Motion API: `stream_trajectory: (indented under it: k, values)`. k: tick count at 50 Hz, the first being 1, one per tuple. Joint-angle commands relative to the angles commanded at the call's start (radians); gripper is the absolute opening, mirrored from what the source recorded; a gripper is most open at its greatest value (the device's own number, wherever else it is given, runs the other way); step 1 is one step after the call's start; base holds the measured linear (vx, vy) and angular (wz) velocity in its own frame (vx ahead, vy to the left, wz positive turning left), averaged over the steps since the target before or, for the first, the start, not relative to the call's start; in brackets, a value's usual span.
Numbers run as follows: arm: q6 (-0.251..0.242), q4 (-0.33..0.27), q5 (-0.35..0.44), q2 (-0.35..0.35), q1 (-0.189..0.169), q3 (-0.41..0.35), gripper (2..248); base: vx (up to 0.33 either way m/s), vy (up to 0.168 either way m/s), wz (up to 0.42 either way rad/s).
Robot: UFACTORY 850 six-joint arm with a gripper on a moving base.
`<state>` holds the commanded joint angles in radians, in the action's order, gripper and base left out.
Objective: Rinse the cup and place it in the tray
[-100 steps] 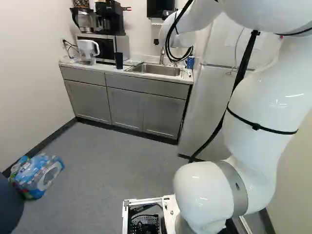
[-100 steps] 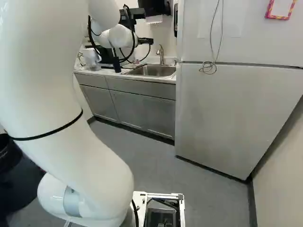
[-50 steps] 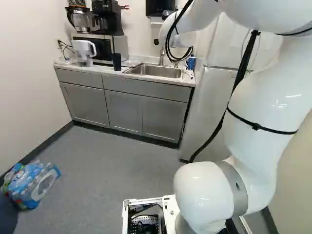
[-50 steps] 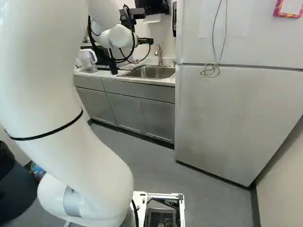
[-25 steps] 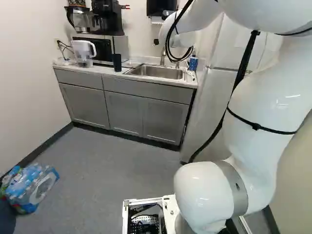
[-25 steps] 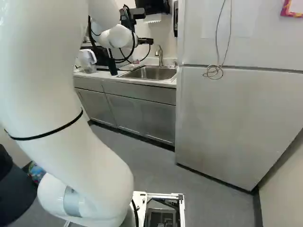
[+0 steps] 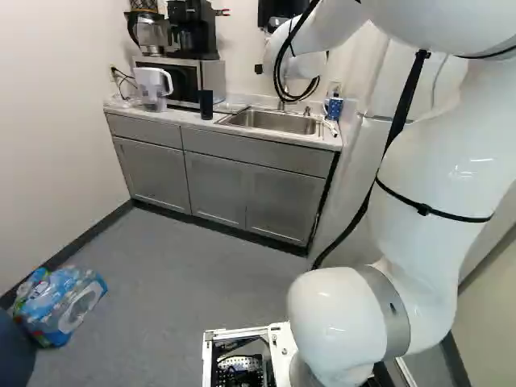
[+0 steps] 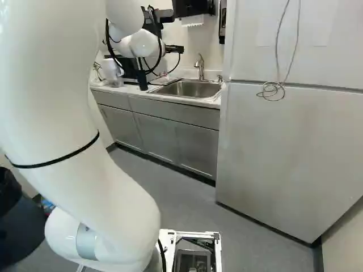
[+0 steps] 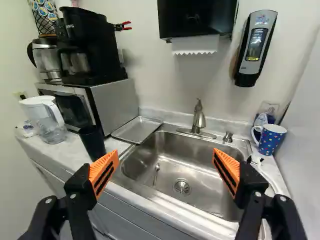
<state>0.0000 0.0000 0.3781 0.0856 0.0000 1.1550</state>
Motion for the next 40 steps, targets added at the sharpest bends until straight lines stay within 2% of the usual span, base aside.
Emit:
stream_trajectory:
  k: [12,40]
  values:
    - [0.000,0.000,0.000,0.000,0.000,0.000,247,0.092,0.033,0.136]
    - [0.000,0.000,0.000,0.000,0.000,0.000,247,0.086,0.001,-0.005]
